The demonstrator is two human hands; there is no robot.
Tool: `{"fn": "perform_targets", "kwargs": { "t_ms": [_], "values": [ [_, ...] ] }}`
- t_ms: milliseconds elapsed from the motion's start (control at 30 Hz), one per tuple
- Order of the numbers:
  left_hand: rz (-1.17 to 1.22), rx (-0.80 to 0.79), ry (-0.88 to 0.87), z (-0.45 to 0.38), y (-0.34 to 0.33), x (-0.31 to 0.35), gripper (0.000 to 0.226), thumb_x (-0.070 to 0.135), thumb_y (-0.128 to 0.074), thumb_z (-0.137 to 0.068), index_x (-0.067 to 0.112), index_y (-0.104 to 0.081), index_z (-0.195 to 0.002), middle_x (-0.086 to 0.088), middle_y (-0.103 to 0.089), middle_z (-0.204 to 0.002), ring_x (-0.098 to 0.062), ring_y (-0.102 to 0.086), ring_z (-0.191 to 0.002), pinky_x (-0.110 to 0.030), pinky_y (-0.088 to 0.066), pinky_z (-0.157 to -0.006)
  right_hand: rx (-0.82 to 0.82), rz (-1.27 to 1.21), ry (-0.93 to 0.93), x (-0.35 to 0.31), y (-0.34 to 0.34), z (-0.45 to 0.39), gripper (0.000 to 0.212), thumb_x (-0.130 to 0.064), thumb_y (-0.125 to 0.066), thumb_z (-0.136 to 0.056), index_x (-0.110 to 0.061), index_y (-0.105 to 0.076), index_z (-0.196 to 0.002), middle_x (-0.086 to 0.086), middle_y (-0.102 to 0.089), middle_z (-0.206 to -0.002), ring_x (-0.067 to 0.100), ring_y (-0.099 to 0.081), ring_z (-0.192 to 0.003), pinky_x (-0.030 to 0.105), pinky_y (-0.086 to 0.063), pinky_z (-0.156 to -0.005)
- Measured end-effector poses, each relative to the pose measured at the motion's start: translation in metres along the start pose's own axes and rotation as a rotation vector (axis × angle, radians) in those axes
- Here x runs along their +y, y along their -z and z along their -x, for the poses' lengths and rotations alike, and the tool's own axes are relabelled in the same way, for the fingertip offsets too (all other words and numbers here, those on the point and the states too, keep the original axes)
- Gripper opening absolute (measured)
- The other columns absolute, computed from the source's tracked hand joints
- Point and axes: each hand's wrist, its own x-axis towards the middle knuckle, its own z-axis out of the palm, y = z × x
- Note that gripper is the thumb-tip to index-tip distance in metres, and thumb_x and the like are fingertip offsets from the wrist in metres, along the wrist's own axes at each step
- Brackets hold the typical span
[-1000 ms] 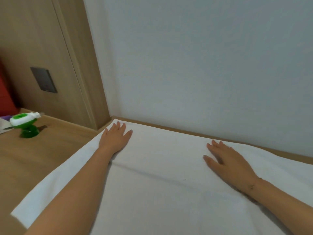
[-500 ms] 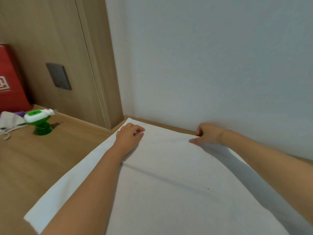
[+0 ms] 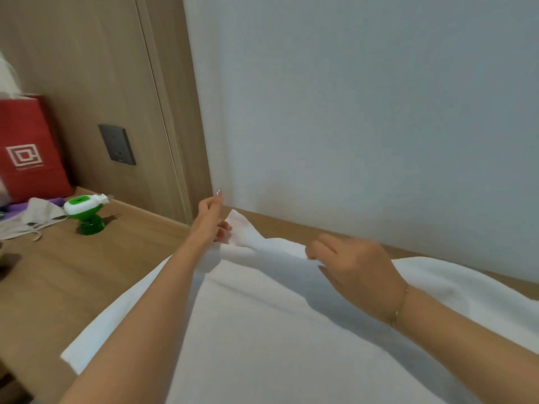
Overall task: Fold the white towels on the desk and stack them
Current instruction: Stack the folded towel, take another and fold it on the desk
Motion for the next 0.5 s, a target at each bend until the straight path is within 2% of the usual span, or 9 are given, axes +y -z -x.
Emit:
{"fn": "perform_targets", "kwargs": {
  "t_ms": [100, 167, 200, 267, 367, 433, 500],
  "values": [
    [-0.34, -0.104, 0.014, 0.009, 0.011, 0.015, 0.071, 0.085, -0.045, -0.071, 0.033, -0.05, -0.117, -0.003, -0.068, -0.069, -0.012, -0.049, -0.047, -0.026, -0.037, -0.054, 0.021, 0.107, 0.126, -0.023, 0.01, 0.012, 0.03, 0.013, -0.057, -0.061, -0.015, -0.059, -0.069, 0.0, -0.043, -0.06, 0.018, -0.035, -0.044, 0.028, -0.029, -0.037],
    [-0.592, -0.202, 0.022, 0.021, 0.013, 0.025, 0.061, 0.079, -0.051, -0.077, 0.03, -0.056, -0.112, -0.004, -0.064, -0.078, -0.014, -0.046, -0.052, -0.024, -0.037, -0.054, 0.022, 0.121, 0.165, -0.03, 0.015, 0.019, 0.032, 0.014, -0.046, -0.063, -0.016, -0.055, -0.067, 0.0, -0.039, -0.06, 0.017, -0.028, -0.044, 0.027, -0.024, -0.039],
    [-0.719, -0.248, 0.012, 0.028, 0.01, 0.028, 0.056, 0.076, -0.052, -0.081, 0.027, -0.058, -0.108, -0.004, -0.061, -0.079, -0.014, -0.046, -0.053, -0.022, -0.037, -0.053, 0.014, 0.113, 0.173, -0.033, 0.016, 0.022, 0.031, 0.014, -0.046, -0.061, -0.016, -0.053, -0.066, 0.0, -0.039, -0.059, 0.017, -0.027, -0.044, 0.027, -0.023, -0.039],
    [-0.898, -0.325, 0.016, 0.044, 0.002, 0.031, 0.051, 0.069, -0.057, -0.083, 0.02, -0.058, -0.097, -0.001, -0.057, -0.07, -0.011, -0.048, -0.048, -0.018, -0.036, -0.045, -0.035, 0.106, 0.192, -0.04, 0.016, 0.029, 0.03, 0.01, -0.057, -0.055, -0.018, -0.053, -0.065, -0.001, -0.041, -0.059, 0.016, -0.031, -0.042, 0.026, -0.025, -0.037],
    [-0.913, -0.352, 0.172, 0.059, -0.009, 0.024, 0.053, 0.062, -0.066, -0.082, 0.011, -0.051, -0.089, -0.004, -0.051, -0.057, -0.015, -0.047, -0.041, -0.017, -0.035, -0.04, -0.142, 0.101, 0.208, -0.055, 0.011, 0.04, 0.027, -0.009, -0.076, -0.052, -0.022, -0.056, -0.064, -0.005, -0.046, -0.058, 0.014, -0.041, -0.04, 0.025, -0.034, -0.035],
    [-0.941, -0.293, 0.227, 0.064, -0.015, 0.022, 0.051, 0.058, -0.067, -0.081, 0.01, -0.053, -0.088, -0.007, -0.054, -0.063, -0.019, -0.052, -0.048, -0.02, -0.041, -0.045, -0.191, 0.042, 0.163, -0.066, 0.007, 0.049, 0.022, -0.021, -0.078, -0.06, -0.024, -0.056, -0.064, -0.007, -0.048, -0.058, 0.014, -0.044, -0.04, 0.026, -0.036, -0.036],
    [-1.042, -0.235, 0.21, 0.067, -0.022, 0.023, 0.037, 0.047, -0.063, -0.082, 0.011, -0.058, -0.084, -0.006, -0.058, -0.067, -0.021, -0.057, -0.055, -0.022, -0.047, -0.052, -0.209, 0.008, 0.098, -0.072, 0.006, 0.057, 0.02, -0.027, -0.077, -0.069, -0.025, -0.057, -0.065, -0.008, -0.049, -0.058, 0.014, -0.046, -0.04, 0.024, -0.035, -0.036]
  ]
}}
